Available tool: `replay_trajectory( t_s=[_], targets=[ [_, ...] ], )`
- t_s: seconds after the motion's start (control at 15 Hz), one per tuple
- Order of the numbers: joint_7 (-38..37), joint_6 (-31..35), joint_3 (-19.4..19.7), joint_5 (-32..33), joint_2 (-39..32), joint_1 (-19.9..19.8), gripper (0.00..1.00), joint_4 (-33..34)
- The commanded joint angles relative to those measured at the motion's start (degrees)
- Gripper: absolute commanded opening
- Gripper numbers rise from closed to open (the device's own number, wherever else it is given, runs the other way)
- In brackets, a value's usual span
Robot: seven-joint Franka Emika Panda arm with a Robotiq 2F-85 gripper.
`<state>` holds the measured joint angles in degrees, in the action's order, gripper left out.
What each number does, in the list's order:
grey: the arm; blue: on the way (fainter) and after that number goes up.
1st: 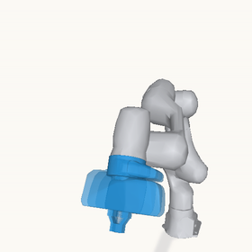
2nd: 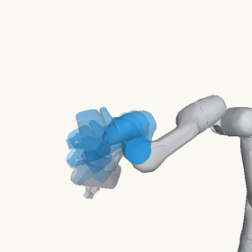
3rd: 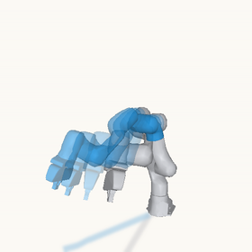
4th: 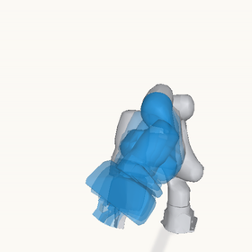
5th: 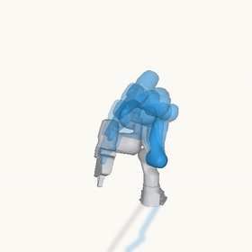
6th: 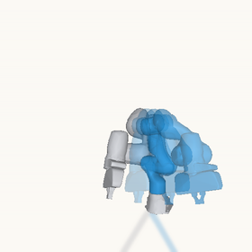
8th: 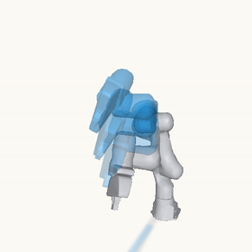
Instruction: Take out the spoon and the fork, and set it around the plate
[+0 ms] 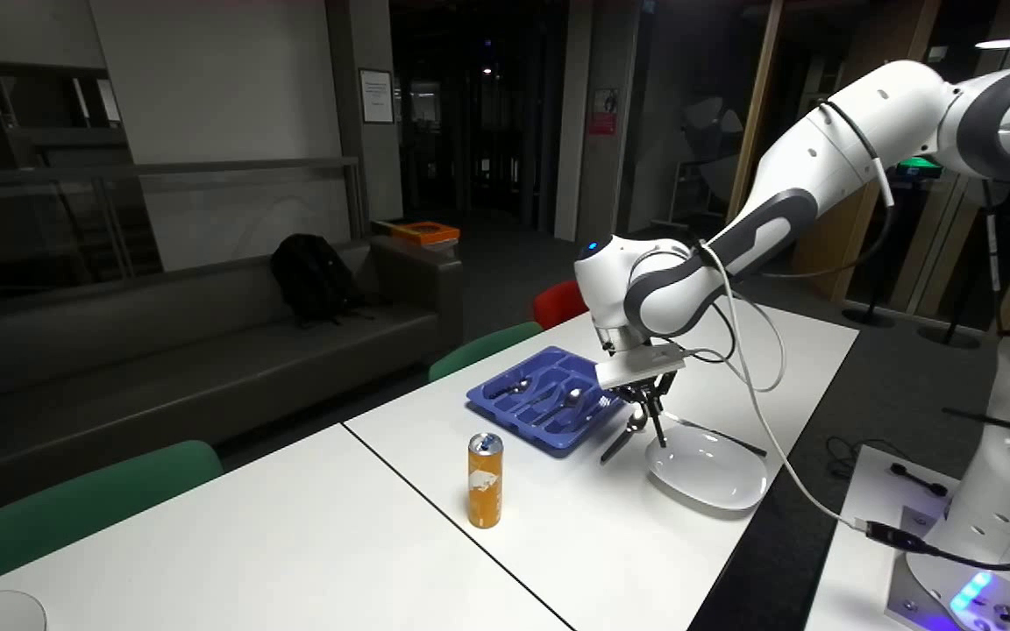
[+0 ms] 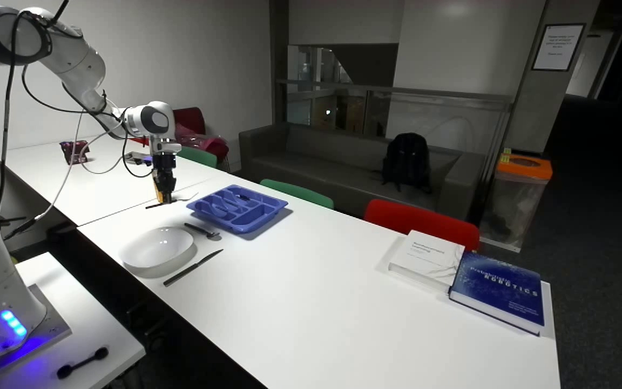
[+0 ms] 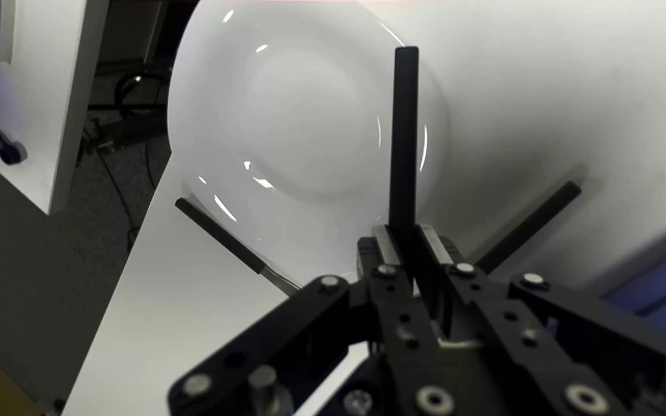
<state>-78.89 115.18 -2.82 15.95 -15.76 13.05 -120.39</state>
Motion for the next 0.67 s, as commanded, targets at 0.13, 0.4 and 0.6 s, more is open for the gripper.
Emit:
replay_trajectory(
  t_s=[0.13,0.4,0.6],
  targets=[
    [3.3,-0.2,-1.6,1.3,1.4,0.4,0.13,-2.1],
    [4.1,-0.2,-1.8,1.4,2.0,0.3,0.13,-2.7],
    [4.2,-0.2,-1.8,1.4,2.0,0.3,0.13,-2.7]
  ],
)
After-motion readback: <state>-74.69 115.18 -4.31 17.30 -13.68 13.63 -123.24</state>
